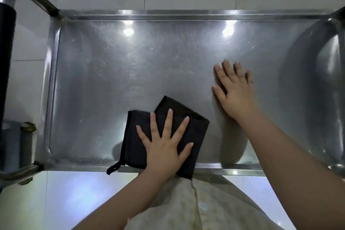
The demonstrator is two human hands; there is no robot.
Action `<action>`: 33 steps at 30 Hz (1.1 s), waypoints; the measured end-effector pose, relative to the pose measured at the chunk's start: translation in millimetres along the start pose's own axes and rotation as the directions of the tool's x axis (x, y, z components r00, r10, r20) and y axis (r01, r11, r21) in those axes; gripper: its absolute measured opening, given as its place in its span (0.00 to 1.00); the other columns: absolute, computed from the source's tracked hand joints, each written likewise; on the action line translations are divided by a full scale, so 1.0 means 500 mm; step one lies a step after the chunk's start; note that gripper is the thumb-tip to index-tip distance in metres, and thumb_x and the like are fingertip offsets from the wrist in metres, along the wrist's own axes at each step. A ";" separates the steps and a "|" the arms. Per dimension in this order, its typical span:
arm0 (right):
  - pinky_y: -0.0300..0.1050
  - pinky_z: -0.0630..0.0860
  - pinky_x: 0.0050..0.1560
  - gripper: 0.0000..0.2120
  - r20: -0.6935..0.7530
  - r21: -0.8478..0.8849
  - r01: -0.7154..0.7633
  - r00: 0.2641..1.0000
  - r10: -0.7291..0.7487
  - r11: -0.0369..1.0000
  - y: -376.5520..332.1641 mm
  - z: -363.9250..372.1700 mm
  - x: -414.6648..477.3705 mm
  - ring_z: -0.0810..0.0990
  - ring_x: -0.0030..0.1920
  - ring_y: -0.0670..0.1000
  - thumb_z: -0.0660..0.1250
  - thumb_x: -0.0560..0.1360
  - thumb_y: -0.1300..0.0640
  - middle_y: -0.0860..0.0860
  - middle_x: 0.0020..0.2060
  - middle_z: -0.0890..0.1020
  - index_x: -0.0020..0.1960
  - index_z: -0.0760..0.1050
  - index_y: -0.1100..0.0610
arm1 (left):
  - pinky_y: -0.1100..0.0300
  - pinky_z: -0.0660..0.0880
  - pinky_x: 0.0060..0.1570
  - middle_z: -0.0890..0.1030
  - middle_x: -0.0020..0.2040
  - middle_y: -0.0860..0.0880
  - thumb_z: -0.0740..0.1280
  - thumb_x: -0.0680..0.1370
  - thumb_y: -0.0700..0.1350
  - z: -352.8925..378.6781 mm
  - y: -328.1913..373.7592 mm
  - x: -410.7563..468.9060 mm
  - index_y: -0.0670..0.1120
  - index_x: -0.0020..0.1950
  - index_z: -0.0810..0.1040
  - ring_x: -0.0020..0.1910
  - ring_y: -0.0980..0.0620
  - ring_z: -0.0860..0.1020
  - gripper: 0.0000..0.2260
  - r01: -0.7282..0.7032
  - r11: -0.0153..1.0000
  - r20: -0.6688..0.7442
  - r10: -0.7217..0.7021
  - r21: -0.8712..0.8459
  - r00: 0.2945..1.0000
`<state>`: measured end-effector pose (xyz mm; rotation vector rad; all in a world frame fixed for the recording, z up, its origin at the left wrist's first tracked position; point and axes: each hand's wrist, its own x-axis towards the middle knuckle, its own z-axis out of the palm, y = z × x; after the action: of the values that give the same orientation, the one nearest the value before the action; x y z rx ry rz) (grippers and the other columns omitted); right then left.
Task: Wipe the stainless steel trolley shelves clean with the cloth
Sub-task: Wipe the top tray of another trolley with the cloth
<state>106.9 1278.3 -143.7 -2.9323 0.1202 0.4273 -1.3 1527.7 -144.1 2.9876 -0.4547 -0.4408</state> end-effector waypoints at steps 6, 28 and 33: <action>0.61 0.37 0.75 0.32 -0.024 -0.074 -0.190 0.982 0.188 0.979 0.067 0.009 -0.026 0.42 0.79 0.60 0.39 0.77 0.33 0.46 0.80 0.45 0.79 0.41 0.40 | 0.23 0.44 0.66 0.50 0.81 0.51 0.51 0.76 0.71 -0.029 0.008 0.099 0.66 0.78 0.50 0.78 0.36 0.45 0.31 -0.002 1.000 -0.008 0.002 0.004 1.000; 0.61 0.35 0.75 0.30 -0.043 0.045 -0.160 0.986 0.162 0.986 0.074 0.004 -0.022 0.38 0.78 0.56 0.45 0.79 0.34 0.43 0.79 0.44 0.79 0.44 0.39 | 0.23 0.43 0.66 0.48 0.81 0.48 0.52 0.78 0.68 0.003 0.175 0.069 0.61 0.80 0.50 0.78 0.34 0.43 0.32 0.021 0.997 -0.043 -0.024 -0.074 0.999; 0.61 0.34 0.75 0.30 -0.021 0.001 -0.172 0.985 0.172 0.985 0.073 0.002 -0.023 0.37 0.78 0.56 0.45 0.80 0.34 0.43 0.79 0.43 0.79 0.43 0.39 | 0.21 0.43 0.64 0.46 0.81 0.46 0.50 0.75 0.73 0.019 0.207 0.033 0.61 0.80 0.48 0.77 0.31 0.42 0.36 0.056 0.998 0.019 -0.055 -0.031 0.998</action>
<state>91.9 1243.2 -147.4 -2.9388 0.3784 0.4207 -17.8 1423.5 -144.5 2.9745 -0.3635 -0.4761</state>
